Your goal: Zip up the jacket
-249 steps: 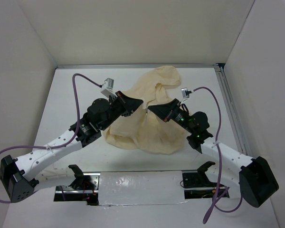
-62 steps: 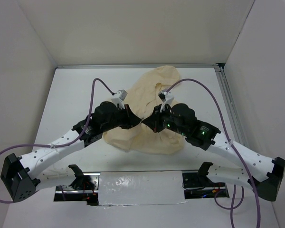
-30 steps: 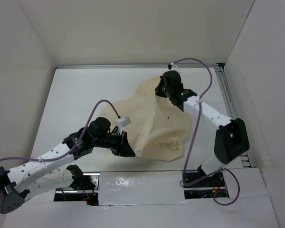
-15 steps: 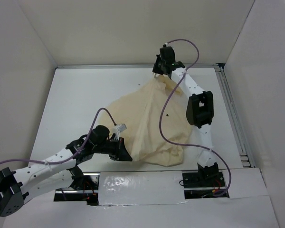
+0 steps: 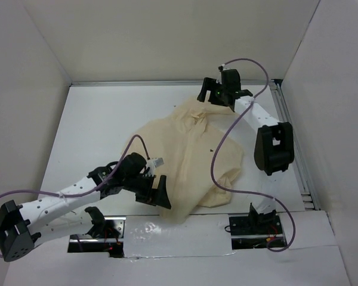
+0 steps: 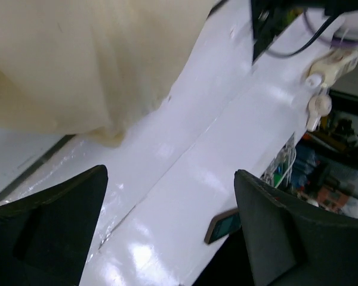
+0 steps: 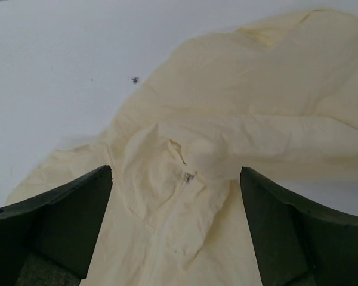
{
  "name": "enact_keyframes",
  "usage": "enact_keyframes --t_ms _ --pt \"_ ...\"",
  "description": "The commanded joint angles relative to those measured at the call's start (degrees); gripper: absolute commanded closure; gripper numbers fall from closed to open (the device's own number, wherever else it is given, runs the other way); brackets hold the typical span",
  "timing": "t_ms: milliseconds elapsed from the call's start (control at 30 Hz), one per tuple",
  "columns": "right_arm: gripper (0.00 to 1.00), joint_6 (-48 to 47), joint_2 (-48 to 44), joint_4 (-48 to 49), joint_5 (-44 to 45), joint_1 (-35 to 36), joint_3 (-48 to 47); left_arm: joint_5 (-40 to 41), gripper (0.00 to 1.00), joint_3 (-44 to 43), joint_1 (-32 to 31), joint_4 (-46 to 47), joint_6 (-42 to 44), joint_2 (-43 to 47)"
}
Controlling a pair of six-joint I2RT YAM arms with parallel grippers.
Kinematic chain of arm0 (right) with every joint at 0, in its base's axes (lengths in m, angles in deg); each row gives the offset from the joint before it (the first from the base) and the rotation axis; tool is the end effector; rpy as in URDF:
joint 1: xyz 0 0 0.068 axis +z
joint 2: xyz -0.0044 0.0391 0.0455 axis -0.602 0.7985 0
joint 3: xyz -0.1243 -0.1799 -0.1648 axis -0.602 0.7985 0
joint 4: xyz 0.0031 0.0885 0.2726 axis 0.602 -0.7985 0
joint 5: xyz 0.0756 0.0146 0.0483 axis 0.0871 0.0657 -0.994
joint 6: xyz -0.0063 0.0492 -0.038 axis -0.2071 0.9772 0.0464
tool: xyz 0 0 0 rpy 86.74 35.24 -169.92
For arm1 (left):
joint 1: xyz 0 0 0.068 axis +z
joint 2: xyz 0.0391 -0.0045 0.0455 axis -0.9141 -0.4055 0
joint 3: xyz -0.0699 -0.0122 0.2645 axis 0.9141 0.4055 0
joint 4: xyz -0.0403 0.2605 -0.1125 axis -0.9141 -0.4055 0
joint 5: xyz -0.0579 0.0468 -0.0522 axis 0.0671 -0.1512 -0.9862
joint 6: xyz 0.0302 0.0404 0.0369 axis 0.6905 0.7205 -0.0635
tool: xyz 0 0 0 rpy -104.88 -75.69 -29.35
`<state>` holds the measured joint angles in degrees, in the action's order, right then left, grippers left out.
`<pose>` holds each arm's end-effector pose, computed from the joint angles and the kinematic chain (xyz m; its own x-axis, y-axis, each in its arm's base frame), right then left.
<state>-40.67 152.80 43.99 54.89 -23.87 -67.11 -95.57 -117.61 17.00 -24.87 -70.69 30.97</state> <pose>0.4888 0.1225 0.2497 -0.6532 0.1888 -0.7333 -0.1491 0.9174 0.3690 0.1300 -0.1843 0.2103 -0.9719 0.1202 -0.2024 0.2321 0.6324 -0.7391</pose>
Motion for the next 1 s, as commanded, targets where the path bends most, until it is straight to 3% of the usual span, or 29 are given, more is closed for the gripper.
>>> enact_keyframes --t_ms 0,167,233,400,600,733,833,967 --pt "0.05 -2.2 -12.6 3.3 2.4 -0.5 5.4 5.6 0.01 -8.8 1.3 -3.0 1.6 -0.2" --pt "0.04 2.0 -21.1 -1.3 7.2 -4.1 18.0 12.8 0.01 -20.8 10.3 -2.0 7.7 -6.4" --pt "0.04 1.6 -22.9 -1.9 6.3 -5.5 22.3 12.7 0.01 -24.5 17.3 -0.6 10.2 -10.9" --pt "0.09 -0.9 -19.4 -4.9 5.1 -4.8 22.2 14.7 0.01 -39.1 28.1 1.0 19.8 -31.4" --pt "0.1 1.0 -16.6 -7.5 9.8 -4.9 25.4 14.3 0.01 -52.3 33.0 1.5 32.6 -50.1" --pt "0.09 -2.0 -13.3 -5.4 3.9 -4.1 24.2 15.7 0.01 -54.5 33.8 4.5 38.9 -58.0" --pt "0.12 -1.9 -9.5 -5.3 1.6 -3.1 19.1 11.8 0.01 -56.5 34.4 5.5 39.9 -61.7" --pt "0.12 -1.6 -3.2 -5.7 -0.7 -2.0 14.4 13.6 0.01 -58.3 34.2 4.9 39.6 -65.3"
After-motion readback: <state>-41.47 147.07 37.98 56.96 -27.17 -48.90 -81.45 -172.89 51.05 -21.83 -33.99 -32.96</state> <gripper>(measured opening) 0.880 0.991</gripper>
